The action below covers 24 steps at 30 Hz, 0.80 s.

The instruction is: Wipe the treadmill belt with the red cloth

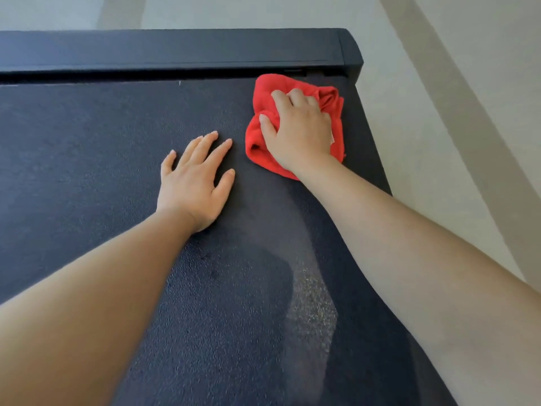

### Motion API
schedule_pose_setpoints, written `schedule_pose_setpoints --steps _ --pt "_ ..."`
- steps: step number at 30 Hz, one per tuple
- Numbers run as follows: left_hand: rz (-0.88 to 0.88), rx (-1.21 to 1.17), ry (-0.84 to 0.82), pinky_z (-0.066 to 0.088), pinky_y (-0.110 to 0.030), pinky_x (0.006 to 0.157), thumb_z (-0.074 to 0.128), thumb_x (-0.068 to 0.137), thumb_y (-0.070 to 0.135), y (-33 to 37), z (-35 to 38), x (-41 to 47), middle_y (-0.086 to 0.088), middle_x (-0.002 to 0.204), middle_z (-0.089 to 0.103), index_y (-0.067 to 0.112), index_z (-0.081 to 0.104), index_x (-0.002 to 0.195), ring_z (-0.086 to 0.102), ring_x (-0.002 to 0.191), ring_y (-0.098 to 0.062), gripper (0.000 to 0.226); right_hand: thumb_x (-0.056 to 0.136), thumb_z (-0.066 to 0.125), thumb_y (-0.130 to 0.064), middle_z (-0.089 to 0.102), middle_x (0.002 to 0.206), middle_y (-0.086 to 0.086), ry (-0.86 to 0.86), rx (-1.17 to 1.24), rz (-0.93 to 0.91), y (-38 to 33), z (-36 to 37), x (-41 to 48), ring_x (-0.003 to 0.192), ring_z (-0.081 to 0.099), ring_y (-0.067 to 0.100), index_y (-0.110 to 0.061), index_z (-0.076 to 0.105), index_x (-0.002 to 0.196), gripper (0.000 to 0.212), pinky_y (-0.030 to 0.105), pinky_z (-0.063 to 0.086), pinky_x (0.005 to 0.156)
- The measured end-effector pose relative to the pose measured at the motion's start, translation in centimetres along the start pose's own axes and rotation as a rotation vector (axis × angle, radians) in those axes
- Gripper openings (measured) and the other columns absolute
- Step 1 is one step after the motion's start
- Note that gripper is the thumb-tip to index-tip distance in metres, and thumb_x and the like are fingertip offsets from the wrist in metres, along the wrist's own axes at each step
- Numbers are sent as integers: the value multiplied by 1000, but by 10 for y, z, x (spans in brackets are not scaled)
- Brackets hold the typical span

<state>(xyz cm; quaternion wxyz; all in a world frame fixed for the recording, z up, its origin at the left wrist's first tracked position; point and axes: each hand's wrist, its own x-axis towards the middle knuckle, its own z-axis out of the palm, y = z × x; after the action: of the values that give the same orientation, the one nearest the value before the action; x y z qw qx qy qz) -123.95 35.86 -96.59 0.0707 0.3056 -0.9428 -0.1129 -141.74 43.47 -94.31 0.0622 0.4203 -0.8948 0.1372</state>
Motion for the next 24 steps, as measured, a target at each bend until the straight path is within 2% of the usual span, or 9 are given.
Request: schedule_pose_setpoints --steps 6,9,14,19,22,24 --pt "25 -54 31 6 -48 115 36 94 36 0 -2 1 3 153 26 28 34 142 16 142 -15 48 92 41 -48 49 129 1 9 29 14 -17 -15 -81 117 44 26 -23 44 134 49 45 41 87" --pt "86 -84 29 12 -47 115 36 96 30 -5 -9 -17 -2 152 29 23 36 142 21 141 -21 47 92 41 -48 50 127 0 17 41 11 -31 -22 -130 116 45 26 -24 46 133 48 45 43 85" --pt "211 -40 -88 12 -48 115 35 96 35 -27 -24 -100 -3 155 22 22 30 145 15 143 -24 51 91 44 -47 52 126 -2 -13 50 -4 -62 -44 -220 114 46 25 -25 48 131 46 42 44 82" --pt "215 -20 -134 9 -43 116 27 95 44 -51 -46 -192 2 156 18 26 27 146 12 144 -19 54 84 45 -45 58 122 3 27 31 -71 -95 -62 -318 112 54 25 -20 56 123 48 40 47 77" --pt "213 -8 -138 5 -36 115 13 88 53 -65 -54 -233 6 156 18 28 28 146 12 144 -16 64 84 42 -47 55 128 7 -14 -5 -70 -98 -61 -325 117 52 27 -19 55 125 51 44 46 81" --pt "214 -10 -153 4 -34 115 13 87 53 -70 -55 -243 7 156 18 29 29 145 12 144 -15 65 85 44 -47 51 133 8 -47 21 -53 -104 -57 -311 122 47 28 -19 52 128 52 46 44 85"
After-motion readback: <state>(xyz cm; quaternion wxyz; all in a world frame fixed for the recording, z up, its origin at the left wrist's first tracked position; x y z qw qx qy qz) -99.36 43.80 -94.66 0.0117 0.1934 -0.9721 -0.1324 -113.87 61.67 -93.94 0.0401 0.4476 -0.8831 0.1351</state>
